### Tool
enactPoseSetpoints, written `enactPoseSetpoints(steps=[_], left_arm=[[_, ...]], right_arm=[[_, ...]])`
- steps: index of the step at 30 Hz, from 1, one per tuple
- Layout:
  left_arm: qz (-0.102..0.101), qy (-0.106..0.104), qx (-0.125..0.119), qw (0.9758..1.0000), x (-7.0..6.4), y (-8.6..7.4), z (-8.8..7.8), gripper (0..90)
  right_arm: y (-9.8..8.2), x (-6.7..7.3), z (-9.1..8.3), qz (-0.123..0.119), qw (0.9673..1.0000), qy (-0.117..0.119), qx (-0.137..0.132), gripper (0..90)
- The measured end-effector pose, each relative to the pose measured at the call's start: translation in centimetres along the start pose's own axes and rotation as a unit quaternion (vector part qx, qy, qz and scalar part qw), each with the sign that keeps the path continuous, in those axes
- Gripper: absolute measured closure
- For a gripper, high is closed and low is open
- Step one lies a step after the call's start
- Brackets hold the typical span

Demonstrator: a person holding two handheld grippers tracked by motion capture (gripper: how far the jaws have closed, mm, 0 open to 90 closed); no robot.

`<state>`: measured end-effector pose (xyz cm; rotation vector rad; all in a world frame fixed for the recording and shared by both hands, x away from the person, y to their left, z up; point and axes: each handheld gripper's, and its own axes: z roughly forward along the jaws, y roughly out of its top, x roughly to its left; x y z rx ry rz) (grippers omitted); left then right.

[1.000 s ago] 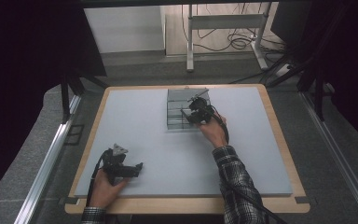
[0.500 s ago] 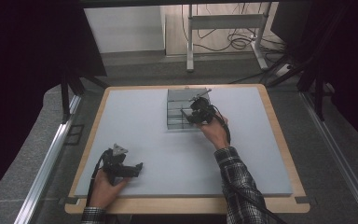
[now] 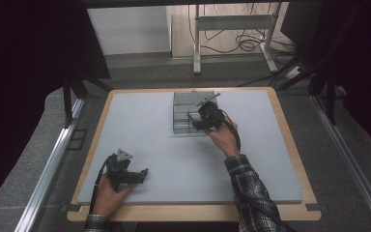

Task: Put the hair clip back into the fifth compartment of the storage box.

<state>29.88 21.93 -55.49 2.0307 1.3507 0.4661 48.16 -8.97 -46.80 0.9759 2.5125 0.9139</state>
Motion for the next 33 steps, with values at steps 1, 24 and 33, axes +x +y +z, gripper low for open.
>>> enactPoseSetpoints(steps=[1,24,33], left_arm=[[0.000,0.000,0.000,1.0000,0.0,0.0,0.0,0.0],[0.000,0.000,0.000,1.0000,0.0,0.0,0.0,0.0],[0.000,0.000,0.000,1.0000,0.0,0.0,0.0,0.0]], right_arm=[[0.0,0.0,-0.1,0.000,1.0000,0.000,0.000,46.8],[-0.4,0.6,-1.8,-0.008,0.9999,0.002,-0.012,26.1],[-1.0,0.6,-2.5,-0.009,0.9998,0.005,-0.018,20.7]])
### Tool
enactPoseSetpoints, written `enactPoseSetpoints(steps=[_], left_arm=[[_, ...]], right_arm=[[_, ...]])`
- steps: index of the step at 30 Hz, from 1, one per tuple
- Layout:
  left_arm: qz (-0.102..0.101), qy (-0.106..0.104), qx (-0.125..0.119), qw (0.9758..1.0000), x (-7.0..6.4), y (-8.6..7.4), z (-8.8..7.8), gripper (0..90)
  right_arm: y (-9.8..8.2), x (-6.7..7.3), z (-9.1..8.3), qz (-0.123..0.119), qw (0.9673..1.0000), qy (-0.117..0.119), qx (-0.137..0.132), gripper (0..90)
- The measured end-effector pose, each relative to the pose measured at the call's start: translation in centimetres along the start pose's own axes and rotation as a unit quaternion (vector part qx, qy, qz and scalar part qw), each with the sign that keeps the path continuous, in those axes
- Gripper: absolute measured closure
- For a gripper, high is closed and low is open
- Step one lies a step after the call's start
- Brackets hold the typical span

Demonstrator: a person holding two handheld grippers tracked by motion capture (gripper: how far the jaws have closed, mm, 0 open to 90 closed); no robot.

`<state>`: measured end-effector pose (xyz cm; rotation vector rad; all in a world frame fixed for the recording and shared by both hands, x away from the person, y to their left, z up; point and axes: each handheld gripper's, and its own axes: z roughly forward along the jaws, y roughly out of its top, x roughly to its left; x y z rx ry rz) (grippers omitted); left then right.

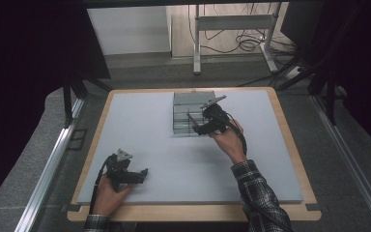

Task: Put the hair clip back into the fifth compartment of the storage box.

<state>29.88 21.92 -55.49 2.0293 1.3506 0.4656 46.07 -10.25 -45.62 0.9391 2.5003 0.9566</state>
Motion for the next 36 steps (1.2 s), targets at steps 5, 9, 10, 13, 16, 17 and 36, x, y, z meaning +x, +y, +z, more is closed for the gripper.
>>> enactPoseSetpoints(steps=[5,9,10,13,16,17,36], left_arm=[[0.000,0.000,0.000,1.0000,0.0,0.0,0.0,0.0],[0.000,0.000,0.000,1.0000,0.0,0.0,0.0,0.0],[0.000,0.000,0.000,1.0000,0.0,0.0,0.0,0.0],[0.000,0.000,0.000,1.0000,0.0,0.0,0.0,0.0],[0.000,0.000,0.000,1.0000,0.0,0.0,0.0,0.0],[0.000,0.000,0.000,1.0000,0.0,0.0,0.0,0.0],[0.000,0.000,0.000,1.0000,0.0,0.0,0.0,0.0]], right_arm=[[-0.4,-0.1,-0.4,-0.001,1.0000,0.000,-0.001,18.9],[-0.8,-0.2,-0.7,-0.004,1.0000,0.001,-0.004,17.5],[-0.9,-0.2,-0.8,-0.004,1.0000,0.001,-0.005,17.3],[-1.1,-0.2,-1.0,-0.006,1.0000,0.001,-0.005,15.9],[-1.4,-0.3,-1.1,-0.009,1.0000,0.003,-0.004,14.4],[-1.5,-0.3,-1.2,-0.009,0.9999,0.003,-0.003,14.1],[-4.0,-1.6,-3.3,0.005,0.9999,0.004,-0.012,9.7]])
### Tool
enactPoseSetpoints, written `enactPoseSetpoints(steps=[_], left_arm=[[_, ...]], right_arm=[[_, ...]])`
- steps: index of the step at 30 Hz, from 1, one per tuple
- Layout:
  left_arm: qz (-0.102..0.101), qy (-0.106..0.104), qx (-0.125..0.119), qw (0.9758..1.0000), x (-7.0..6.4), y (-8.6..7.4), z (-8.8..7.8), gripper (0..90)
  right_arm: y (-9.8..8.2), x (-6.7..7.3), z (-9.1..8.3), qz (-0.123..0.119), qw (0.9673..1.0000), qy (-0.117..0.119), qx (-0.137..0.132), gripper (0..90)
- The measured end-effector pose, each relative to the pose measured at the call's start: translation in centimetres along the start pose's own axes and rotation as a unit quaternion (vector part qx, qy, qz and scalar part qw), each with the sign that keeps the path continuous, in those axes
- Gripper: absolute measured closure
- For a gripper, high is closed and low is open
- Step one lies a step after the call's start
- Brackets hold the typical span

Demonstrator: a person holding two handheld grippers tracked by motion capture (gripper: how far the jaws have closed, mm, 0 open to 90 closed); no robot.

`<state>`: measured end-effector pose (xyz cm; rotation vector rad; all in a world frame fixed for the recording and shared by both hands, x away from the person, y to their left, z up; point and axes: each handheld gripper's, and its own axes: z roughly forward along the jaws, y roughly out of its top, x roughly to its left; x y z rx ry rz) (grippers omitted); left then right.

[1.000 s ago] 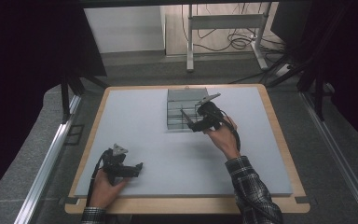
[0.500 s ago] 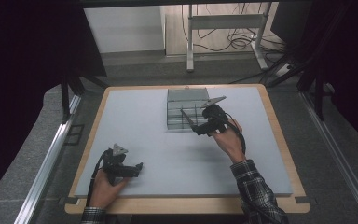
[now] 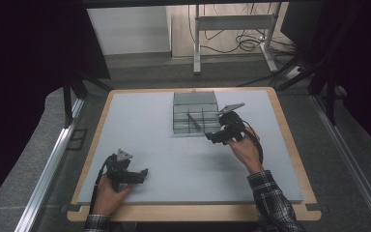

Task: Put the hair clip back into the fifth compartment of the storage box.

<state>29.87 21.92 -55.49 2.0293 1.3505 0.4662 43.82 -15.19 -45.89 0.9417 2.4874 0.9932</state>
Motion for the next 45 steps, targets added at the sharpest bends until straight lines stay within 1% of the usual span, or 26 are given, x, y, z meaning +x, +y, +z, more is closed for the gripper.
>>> enactPoseSetpoints(steps=[7,16,23,29,32,36,39,45], left_arm=[[0.000,0.000,0.000,1.0000,0.0,0.0,0.0,0.0],[0.000,0.000,0.000,1.0000,0.0,0.0,0.0,0.0],[0.000,0.000,0.000,1.0000,0.0,0.0,0.0,0.0],[0.000,0.000,0.000,1.0000,0.0,0.0,0.0,0.0],[0.000,0.000,0.000,1.0000,0.0,0.0,0.0,0.0],[0.000,0.000,0.000,1.0000,0.0,0.0,0.0,0.0],[0.000,0.000,0.000,1.0000,0.0,0.0,0.0,0.0],[0.000,0.000,0.000,1.0000,0.0,0.0,0.0,0.0]], right_arm=[[-1.0,-0.4,-0.9,0.007,1.0000,-0.003,-0.001,9.5],[-2.4,-0.9,-2.1,0.018,0.9998,0.003,-0.006,9.4],[-3.8,-1.3,-2.8,0.027,0.9996,-0.002,-0.006,7.9],[-4.9,-1.7,-3.0,0.040,0.9992,0.001,-0.006,6.7],[-5.4,-1.7,-3.0,0.042,0.9991,0.003,-0.003,5.8],[-6.1,-1.7,-2.8,0.040,0.9991,0.010,0.004,4.5],[-6.6,-1.7,-2.8,0.037,0.9992,0.011,0.010,3.5],[-7.3,-1.9,-3.1,0.038,0.9991,0.009,0.017,1.9]])
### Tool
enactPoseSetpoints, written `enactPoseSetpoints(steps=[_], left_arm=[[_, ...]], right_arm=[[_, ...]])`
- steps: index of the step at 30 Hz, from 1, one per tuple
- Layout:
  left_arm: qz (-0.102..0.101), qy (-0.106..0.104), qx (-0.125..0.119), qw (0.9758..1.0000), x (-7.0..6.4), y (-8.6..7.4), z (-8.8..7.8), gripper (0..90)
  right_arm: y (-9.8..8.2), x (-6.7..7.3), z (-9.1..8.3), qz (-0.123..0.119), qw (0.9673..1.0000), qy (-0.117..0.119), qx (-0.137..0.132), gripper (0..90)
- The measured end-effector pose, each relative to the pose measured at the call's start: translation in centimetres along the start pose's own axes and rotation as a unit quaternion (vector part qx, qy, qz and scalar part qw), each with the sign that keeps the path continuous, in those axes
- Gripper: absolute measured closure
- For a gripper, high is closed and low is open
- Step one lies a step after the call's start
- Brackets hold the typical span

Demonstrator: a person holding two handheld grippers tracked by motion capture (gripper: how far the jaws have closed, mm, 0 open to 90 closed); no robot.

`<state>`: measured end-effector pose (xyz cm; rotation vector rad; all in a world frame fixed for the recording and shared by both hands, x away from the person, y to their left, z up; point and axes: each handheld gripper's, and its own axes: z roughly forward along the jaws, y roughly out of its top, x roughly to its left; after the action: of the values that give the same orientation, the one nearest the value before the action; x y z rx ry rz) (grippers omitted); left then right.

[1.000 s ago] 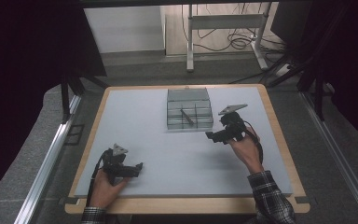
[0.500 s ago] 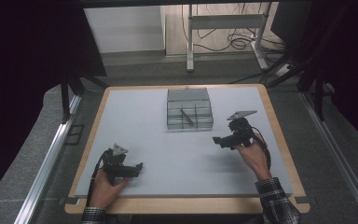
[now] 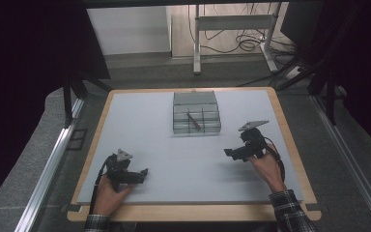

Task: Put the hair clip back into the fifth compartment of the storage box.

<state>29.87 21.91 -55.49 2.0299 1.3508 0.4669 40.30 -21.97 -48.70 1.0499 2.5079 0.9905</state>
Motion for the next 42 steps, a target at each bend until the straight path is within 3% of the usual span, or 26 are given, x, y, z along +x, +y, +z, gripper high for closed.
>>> enactPoseSetpoints(steps=[26,42], left_arm=[[0.000,0.000,0.000,1.0000,0.0,0.0,0.0,0.0],[0.000,0.000,0.000,1.0000,0.0,0.0,0.0,0.0]], right_arm=[[-3.0,-0.4,-2.9,0.010,0.9999,-0.011,-0.001,0.3],[-5.5,-0.8,-3.8,0.016,0.9995,-0.019,0.018,0.2]])
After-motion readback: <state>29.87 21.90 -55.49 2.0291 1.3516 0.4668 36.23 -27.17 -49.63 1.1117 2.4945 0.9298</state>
